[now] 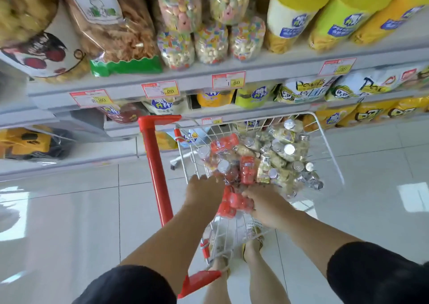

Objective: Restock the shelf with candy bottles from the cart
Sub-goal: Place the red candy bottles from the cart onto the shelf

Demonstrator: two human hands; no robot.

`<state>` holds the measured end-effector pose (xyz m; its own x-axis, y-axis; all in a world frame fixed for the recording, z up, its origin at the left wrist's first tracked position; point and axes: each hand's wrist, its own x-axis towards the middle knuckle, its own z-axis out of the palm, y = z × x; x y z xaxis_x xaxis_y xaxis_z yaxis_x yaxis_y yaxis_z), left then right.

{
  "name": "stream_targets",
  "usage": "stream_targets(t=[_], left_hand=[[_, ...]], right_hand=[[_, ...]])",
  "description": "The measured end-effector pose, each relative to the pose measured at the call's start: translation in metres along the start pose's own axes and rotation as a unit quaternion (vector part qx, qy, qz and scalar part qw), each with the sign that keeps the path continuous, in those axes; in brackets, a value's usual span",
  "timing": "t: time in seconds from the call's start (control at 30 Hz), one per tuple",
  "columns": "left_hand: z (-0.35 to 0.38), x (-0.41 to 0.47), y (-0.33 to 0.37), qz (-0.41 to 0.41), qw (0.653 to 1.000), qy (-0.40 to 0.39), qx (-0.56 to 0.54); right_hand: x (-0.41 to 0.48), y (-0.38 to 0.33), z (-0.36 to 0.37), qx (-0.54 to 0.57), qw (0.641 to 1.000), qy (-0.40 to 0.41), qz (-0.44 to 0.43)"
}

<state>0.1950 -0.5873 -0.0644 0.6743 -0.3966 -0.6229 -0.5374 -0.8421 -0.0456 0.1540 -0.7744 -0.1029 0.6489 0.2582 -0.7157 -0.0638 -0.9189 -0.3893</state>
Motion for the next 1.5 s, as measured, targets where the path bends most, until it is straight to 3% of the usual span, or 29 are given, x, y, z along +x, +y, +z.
stream_targets(t=[0.4,0.47,0.57,0.7,0.8,0.97,1.03,1.27,1.4,1.5], left_hand=[[0.052,0.067,0.021,-0.046,0.996,-0.056,0.044],[0.049,0.063,0.021,-0.049,0.996,-0.050,0.051],[0.039,0.050,0.018,-0.043,0.997,-0.033,0.057],[-0.007,0.020,0.008,-0.057,0.994,-0.012,-0.093],[-0.052,-0.019,-0.004,-0.058,0.962,0.058,-0.261],[-0.121,-0.080,-0.019,-0.035,0.848,0.211,-0.485],[-0.153,-0.103,-0.022,-0.033,0.796,0.238,-0.555],[-0.254,-0.163,-0.018,0.026,0.583,0.234,-0.778],[-0.310,-0.171,-0.015,0.082,0.563,0.274,-0.775],[-0.354,-0.159,-0.018,0.093,0.565,0.316,-0.757]], right_hand=[[0.055,0.012,0.055,-0.100,0.994,0.036,-0.013],[0.050,0.013,0.051,-0.048,0.998,0.027,-0.015],[0.031,0.013,0.028,0.148,0.988,0.018,0.024],[-0.010,0.015,-0.022,0.409,0.910,0.020,0.066],[-0.054,0.003,-0.070,0.563,0.822,0.034,0.080],[-0.127,-0.033,-0.135,0.767,0.635,0.047,0.078],[-0.153,-0.051,-0.158,0.787,0.610,0.057,0.073],[-0.227,-0.089,-0.231,0.783,0.611,0.100,-0.059],[-0.252,-0.096,-0.282,0.681,0.690,0.198,-0.149],[-0.251,-0.096,-0.327,0.525,0.761,0.345,-0.162]])
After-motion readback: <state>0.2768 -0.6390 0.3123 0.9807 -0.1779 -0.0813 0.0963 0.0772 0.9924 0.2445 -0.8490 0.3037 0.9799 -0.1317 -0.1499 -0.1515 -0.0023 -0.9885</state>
